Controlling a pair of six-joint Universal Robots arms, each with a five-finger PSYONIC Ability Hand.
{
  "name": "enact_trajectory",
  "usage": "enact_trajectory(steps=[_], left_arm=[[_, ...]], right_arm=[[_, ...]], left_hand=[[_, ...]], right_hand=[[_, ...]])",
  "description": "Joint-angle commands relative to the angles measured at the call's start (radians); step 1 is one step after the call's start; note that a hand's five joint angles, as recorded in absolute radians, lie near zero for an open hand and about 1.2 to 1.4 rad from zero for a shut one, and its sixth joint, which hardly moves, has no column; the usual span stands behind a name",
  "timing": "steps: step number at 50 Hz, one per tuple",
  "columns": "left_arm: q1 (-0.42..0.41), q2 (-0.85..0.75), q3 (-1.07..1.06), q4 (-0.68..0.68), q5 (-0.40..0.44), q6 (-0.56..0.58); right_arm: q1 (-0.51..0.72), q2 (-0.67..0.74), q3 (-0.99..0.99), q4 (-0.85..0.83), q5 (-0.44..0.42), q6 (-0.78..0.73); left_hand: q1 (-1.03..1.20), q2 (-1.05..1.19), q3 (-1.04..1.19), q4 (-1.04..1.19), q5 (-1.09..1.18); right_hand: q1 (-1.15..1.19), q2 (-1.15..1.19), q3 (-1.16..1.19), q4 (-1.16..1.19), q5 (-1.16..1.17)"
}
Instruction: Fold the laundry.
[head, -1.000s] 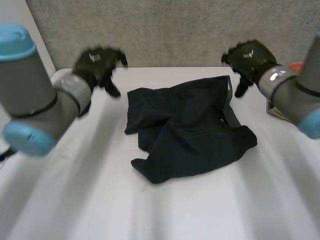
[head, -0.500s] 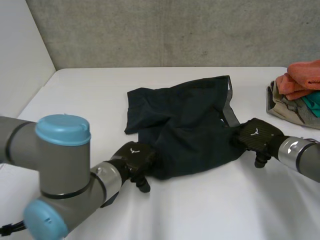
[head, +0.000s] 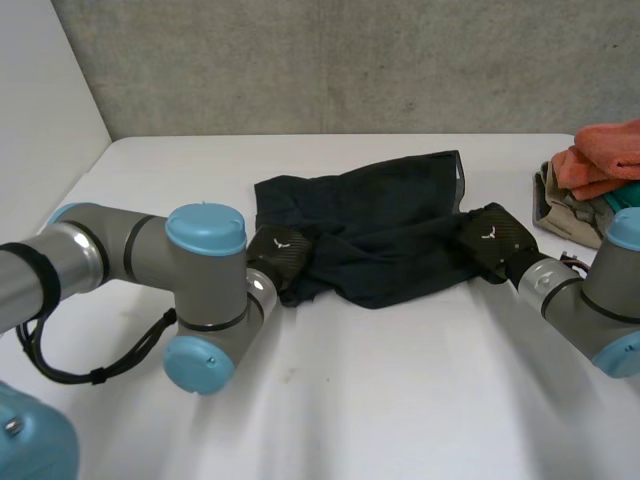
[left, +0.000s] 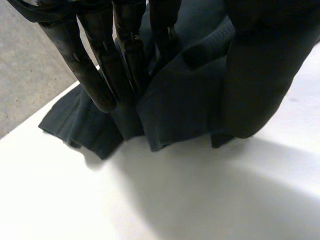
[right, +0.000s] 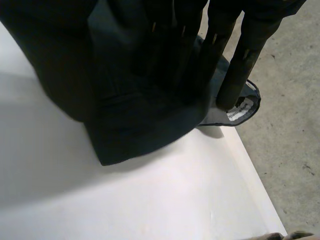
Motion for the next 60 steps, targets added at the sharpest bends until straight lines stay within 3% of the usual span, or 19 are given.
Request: enact_trajectory(steps=[1, 4, 10, 16, 23, 26, 32, 37, 41, 47, 50, 55, 60], left_arm=[[0.006, -0.069, 0.073, 0.046, 0.028, 0.073], [0.009, -0.08, 0.08, 0.083, 0.042, 0.113], [0.033, -0.076, 0.073, 0.171, 0.052, 0.213], [0.062, 0.087, -0.028, 0.113, 0.051, 0.214], [0.093, 0.435, -0.273, -0.071, 0.127, 0.168], [0.124, 0.571, -0.383, -0.217, 0.181, 0.173], [0.208, 0.74, -0.529, -0.491, 0.245, 0.28], [0.236, 0.741, -0.528, -0.475, 0.279, 0.334], [0.237, 0.636, -0.461, -0.31, 0.258, 0.311], [0.242, 0.425, -0.216, -0.028, 0.183, 0.253], [0.243, 0.366, -0.094, 0.039, 0.169, 0.224], [0.256, 0.325, 0.22, 0.219, 0.151, 0.104], [0.273, 0.326, 0.386, 0.368, 0.106, -0.054]], right_arm=[[0.013, 0.05, -0.068, -0.006, 0.023, 0.022], [0.018, 0.047, -0.07, -0.002, 0.044, 0.028], [0.033, -0.031, -0.03, 0.056, 0.084, 0.059], [0.036, -0.171, 0.011, 0.213, 0.101, 0.069], [0.032, -0.361, 0.046, 0.533, 0.13, 0.046], [0.023, -0.441, 0.059, 0.72, 0.149, 0.014], [0.006, -0.557, 0.114, 1.076, 0.155, -0.131], [0.042, -0.57, 0.12, 1.0, 0.124, -0.159], [0.085, -0.475, 0.062, 0.896, 0.145, -0.052], [0.159, -0.297, -0.135, 0.721, 0.286, 0.121], [0.178, -0.252, -0.248, 0.638, 0.342, 0.163], [0.219, -0.241, -0.475, 0.341, 0.402, 0.284], [0.24, -0.295, -0.513, 0.022, 0.408, 0.385]], left_hand=[[0.416, 0.412, 0.412, 0.413, 0.417], [0.687, 0.682, 0.682, 0.683, 0.688], [0.687, 0.683, 0.683, 0.684, 0.689], [0.687, 0.683, 0.683, 0.684, 0.689], [0.687, 0.683, 0.683, 0.684, 0.689], [0.687, 0.683, 0.683, 0.684, 0.689], [0.687, 0.683, 0.683, 0.684, 0.689], [0.687, 0.683, 0.683, 0.684, 0.689], [0.687, 0.683, 0.683, 0.684, 0.689], [0.687, 0.683, 0.683, 0.684, 0.689], [0.687, 0.683, 0.683, 0.684, 0.689], [0.687, 0.683, 0.683, 0.684, 0.689], [0.687, 0.683, 0.683, 0.684, 0.689]], right_hand=[[0.562, 0.539, 0.543, 0.55, 0.561], [0.564, 0.54, 0.544, 0.551, 0.562], [0.564, 0.54, 0.544, 0.551, 0.562], [0.564, 0.54, 0.544, 0.551, 0.562], [0.564, 0.54, 0.544, 0.551, 0.562], [0.564, 0.54, 0.544, 0.551, 0.562], [0.564, 0.54, 0.544, 0.551, 0.562], [0.564, 0.54, 0.544, 0.551, 0.562], [0.564, 0.54, 0.544, 0.551, 0.562], [0.564, 0.54, 0.544, 0.551, 0.562], [0.564, 0.54, 0.544, 0.551, 0.562], [0.564, 0.54, 0.544, 0.551, 0.562], [0.564, 0.54, 0.544, 0.551, 0.562]])
